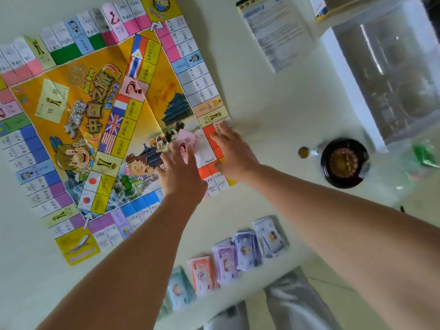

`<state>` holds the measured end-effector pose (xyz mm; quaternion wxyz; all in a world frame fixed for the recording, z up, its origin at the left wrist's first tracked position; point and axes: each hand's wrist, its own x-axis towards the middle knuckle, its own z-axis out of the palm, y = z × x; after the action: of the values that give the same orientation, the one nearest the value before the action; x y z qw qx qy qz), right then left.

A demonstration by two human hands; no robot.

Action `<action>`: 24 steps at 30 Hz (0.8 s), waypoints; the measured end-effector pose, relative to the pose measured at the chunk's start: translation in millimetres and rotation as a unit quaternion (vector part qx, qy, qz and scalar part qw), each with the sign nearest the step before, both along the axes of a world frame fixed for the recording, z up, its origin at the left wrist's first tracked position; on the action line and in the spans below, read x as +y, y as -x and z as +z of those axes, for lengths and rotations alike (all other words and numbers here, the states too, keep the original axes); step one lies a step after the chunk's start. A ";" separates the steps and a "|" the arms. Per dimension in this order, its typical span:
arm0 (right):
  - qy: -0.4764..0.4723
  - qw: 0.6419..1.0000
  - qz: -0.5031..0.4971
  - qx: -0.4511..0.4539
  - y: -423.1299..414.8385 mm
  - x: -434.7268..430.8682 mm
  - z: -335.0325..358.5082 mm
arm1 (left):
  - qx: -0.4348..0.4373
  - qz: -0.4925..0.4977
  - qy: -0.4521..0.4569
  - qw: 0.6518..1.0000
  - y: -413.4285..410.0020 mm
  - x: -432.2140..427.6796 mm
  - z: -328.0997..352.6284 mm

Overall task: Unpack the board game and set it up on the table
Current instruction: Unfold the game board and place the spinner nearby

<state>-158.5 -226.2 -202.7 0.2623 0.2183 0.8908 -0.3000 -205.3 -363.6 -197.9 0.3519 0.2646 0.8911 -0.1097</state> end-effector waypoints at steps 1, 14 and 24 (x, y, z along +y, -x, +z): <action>0.034 0.999 -0.030 0.011 -3.4 4.3 5.0 | -0.011 -0.006 0.017 1.000 1.2 3.5 2.7; -0.135 0.928 -0.306 0.166 -200.1 145.5 34.5 | -0.054 0.102 -0.133 0.984 -86.7 99.4 28.0; -0.051 0.951 -0.299 0.059 -281.1 236.0 24.8 | -0.280 0.384 -0.172 0.863 -194.7 229.8 4.5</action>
<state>122.6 9.7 -177.9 0.0959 0.4698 0.8128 -0.3309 -10.6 -133.8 -193.5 0.5499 -0.0227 0.7909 0.2676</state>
